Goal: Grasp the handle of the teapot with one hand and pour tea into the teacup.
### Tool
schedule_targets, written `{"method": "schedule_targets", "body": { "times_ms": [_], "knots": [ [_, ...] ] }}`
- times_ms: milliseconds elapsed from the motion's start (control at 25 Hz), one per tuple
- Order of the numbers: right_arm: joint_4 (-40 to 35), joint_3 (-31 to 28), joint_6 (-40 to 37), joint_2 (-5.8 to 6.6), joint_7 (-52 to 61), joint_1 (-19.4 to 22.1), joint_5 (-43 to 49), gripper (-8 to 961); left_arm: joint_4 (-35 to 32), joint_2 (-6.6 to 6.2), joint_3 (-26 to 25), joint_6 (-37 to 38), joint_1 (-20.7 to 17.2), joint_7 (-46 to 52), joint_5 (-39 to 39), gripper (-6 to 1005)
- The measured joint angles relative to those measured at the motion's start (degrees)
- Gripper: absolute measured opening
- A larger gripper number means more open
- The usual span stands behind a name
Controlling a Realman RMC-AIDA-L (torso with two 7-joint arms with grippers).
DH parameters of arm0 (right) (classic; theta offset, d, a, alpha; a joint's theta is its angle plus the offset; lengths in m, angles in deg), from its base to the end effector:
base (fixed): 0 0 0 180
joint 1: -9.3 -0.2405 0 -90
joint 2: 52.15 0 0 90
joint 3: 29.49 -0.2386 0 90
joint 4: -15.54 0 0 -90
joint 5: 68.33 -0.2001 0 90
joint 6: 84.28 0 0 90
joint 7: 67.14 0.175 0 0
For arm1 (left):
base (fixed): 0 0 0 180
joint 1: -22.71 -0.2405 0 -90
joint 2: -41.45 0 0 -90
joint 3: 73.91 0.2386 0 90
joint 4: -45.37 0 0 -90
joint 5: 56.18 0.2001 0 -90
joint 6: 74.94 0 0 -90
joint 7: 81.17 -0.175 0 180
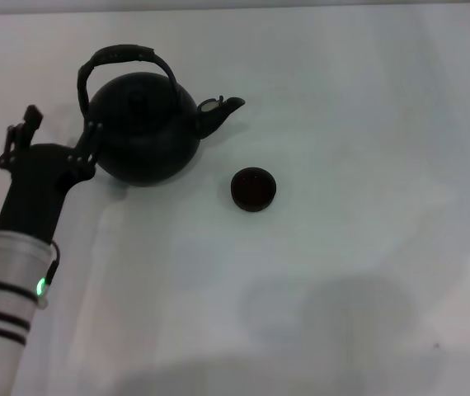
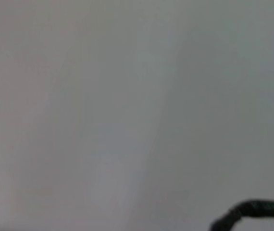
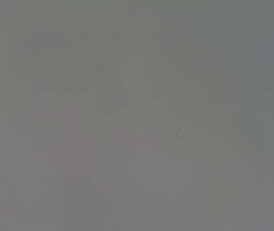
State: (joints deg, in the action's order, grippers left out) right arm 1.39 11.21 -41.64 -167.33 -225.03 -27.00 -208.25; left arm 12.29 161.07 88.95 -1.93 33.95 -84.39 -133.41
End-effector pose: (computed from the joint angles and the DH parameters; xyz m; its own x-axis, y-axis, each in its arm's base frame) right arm 0.3179 0.4415 0.0832 0.7555 -0.0621 -0.6522 -0.6534 0.0024 -0.7570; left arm -0.2711 0.2634 -0.0693 0.5302 0.0332 0.8472 0.8413 -0.1448 -0.5208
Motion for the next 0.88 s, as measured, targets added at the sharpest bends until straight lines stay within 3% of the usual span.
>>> {"method": "schedule_targets", "body": {
  "times_ms": [200,400,720,880],
  "knots": [
    [0.0,0.0,0.0,0.01,-0.1,0.3,0.0,840,2.1,-0.3,-0.7,5.5,-3.6,4.9,-0.8,866],
    [0.6,0.4,0.2,-0.14,0.0,0.7,0.0,840,9.8,-0.42,-0.8,8.4,-3.8,11.7,-6.8,863],
    [5.4,1.6,7.3,-0.23,0.9,3.1,0.1,840,17.9,-0.44,-0.8,8.0,1.5,13.6,-13.6,861],
    [7.7,1.8,11.9,-0.33,4.0,7.0,0.7,840,21.4,-0.44,-0.8,8.0,5.4,13.5,-16.4,861]
  ]
}}
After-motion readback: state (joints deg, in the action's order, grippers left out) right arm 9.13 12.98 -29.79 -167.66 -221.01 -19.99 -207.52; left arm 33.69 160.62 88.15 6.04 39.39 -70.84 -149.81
